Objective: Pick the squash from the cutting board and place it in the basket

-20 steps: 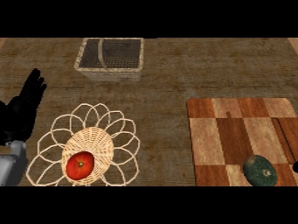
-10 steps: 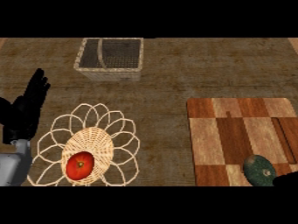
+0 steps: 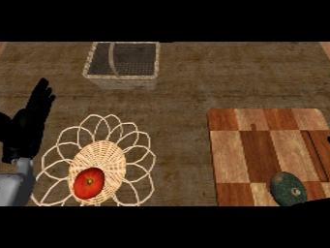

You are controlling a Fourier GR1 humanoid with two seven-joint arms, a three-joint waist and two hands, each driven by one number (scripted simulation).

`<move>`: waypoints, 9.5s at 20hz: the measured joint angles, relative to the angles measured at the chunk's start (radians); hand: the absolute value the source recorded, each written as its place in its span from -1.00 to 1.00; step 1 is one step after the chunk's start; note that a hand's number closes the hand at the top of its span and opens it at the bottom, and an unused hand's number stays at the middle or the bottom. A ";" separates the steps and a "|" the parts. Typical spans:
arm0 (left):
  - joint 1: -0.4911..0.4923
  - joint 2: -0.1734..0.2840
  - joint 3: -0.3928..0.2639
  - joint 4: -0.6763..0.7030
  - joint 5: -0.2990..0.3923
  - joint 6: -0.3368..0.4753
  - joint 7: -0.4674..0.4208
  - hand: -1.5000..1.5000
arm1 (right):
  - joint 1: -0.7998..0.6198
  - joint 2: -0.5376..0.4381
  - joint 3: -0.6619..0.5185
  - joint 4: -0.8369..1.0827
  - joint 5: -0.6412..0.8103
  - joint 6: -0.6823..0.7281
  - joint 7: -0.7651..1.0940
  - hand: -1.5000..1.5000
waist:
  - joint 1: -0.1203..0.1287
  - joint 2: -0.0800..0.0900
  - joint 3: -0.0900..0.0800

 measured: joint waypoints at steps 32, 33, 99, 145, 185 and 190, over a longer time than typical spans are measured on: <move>-0.013 -0.052 0.066 -0.001 -0.058 -0.058 0.016 0.00 | 0.006 0.324 -0.017 0.216 0.278 0.104 -0.081 -1.00 | 0.003 0.001 0.000; -0.015 -0.052 0.067 -0.007 -0.059 -0.061 0.025 0.00 | 0.001 0.326 -0.029 0.225 0.274 0.112 -0.083 -1.00 | 0.003 0.001 0.000; -0.121 -0.109 0.039 0.064 -0.112 -0.116 0.026 0.00 | -1.434 0.766 0.491 0.685 0.129 -0.592 -0.131 1.00 | 0.118 0.002 -0.007; -0.144 -0.119 0.056 0.062 -0.126 -0.106 0.022 0.00 | -1.952 0.770 0.757 1.747 -0.092 -0.314 -0.607 1.00 | 0.104 0.029 -0.006; -0.150 -0.131 0.048 0.036 -0.134 -0.117 0.044 0.00 | -1.847 0.771 0.777 1.900 -0.058 -0.022 -0.686 1.00 | 0.127 0.039 -0.005; -0.154 -0.129 0.051 0.038 -0.133 -0.120 0.048 0.00 | -1.832 0.770 0.765 1.906 -0.065 0.008 -0.690 1.00 | 0.125 0.038 -0.004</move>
